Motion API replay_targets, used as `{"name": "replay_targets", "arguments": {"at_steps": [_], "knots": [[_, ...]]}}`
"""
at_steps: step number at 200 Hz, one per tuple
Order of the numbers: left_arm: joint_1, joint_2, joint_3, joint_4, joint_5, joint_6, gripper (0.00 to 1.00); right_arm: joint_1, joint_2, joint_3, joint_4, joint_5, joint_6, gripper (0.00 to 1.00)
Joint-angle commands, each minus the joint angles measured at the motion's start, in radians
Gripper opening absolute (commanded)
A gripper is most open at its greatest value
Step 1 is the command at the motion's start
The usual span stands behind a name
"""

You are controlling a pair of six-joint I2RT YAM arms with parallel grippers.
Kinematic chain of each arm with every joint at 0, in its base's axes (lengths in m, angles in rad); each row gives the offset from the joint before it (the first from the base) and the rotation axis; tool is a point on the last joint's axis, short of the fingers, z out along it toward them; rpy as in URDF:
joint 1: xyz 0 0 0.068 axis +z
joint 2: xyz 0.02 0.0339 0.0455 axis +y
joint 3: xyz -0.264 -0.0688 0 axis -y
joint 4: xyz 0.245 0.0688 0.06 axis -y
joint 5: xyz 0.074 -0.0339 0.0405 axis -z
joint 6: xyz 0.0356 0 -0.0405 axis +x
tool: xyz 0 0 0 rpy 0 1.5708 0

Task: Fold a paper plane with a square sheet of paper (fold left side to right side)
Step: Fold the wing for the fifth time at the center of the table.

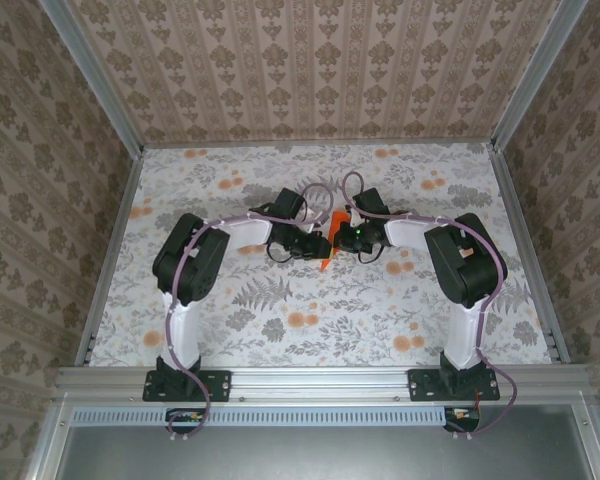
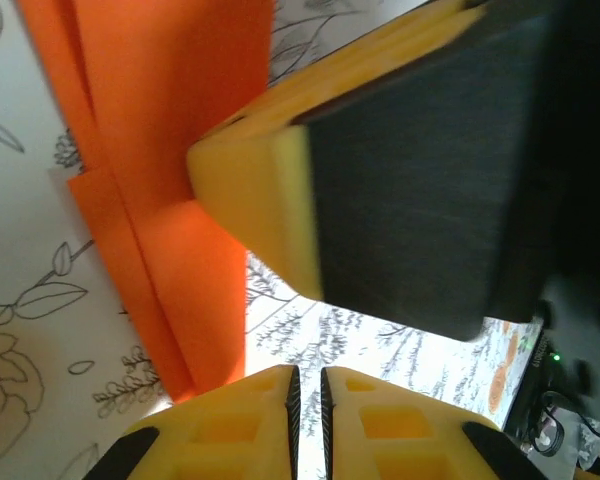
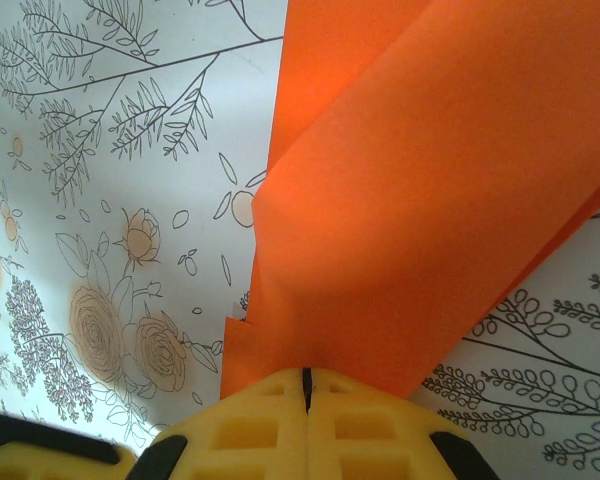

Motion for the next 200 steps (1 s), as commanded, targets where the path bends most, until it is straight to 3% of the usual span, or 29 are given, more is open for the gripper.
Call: {"name": "replay_targets", "arguments": {"at_steps": [1,111,160,200], "knots": [[-0.002,0.038,0.035,-0.045,0.019,0.023,0.16,0.009,0.065,-0.018,-0.113,0.072,-0.008,0.00],[-0.022,0.089,-0.021,-0.131,-0.145,0.060,0.14,-0.010,0.053,0.021,-0.098,0.036,-0.005,0.00],[-0.025,0.090,-0.063,-0.129,-0.167,0.054,0.10,-0.014,0.049,0.049,-0.140,0.052,-0.027,0.00],[-0.023,0.090,-0.088,-0.126,-0.173,0.052,0.00,-0.024,0.050,0.058,-0.148,0.052,-0.032,0.00]]}}
